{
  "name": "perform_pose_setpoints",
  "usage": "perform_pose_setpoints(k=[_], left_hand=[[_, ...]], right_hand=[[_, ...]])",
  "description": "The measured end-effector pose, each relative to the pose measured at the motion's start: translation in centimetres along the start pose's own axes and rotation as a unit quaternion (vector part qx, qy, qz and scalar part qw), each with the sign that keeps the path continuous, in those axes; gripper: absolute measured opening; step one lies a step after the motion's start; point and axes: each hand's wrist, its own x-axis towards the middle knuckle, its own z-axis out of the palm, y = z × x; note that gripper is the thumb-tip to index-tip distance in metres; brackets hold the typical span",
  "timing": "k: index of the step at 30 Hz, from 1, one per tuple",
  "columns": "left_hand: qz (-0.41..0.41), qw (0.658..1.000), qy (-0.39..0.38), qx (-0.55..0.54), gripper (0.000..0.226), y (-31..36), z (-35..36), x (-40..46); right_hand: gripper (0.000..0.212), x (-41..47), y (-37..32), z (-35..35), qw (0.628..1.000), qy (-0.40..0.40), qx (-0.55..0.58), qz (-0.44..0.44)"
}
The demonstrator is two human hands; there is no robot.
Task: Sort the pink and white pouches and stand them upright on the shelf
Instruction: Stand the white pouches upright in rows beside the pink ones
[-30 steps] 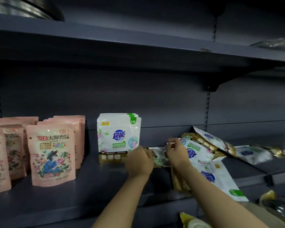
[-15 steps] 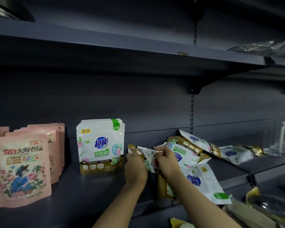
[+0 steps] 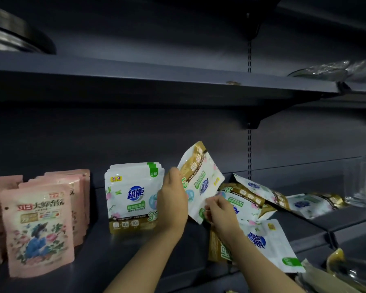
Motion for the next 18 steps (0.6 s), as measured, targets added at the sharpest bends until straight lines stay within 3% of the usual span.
perform_pose_setpoints(k=[3,9,15,18], left_hand=[[-0.033,0.998,0.033,-0.035,0.012,-0.5,-1.3,-0.1],[-0.113,0.974,0.135,-0.142,0.017,-2.2,-3.7,0.3],[-0.124,0.949,0.217,-0.193,0.018,-3.0,-5.4,0.8],[-0.144,0.934,0.239,-0.222,0.016,-3.3,-5.6,0.8]], right_hand=[[0.025,-0.3,-0.2,0.4,0.997,-0.034,-0.066,-0.032],[0.049,-1.8,-1.6,1.1,0.981,-0.114,-0.139,-0.078],[0.032,-2.5,-2.0,1.9,0.939,-0.156,-0.259,-0.167],[0.026,-3.3,-3.1,3.4,0.936,-0.171,-0.240,-0.192]])
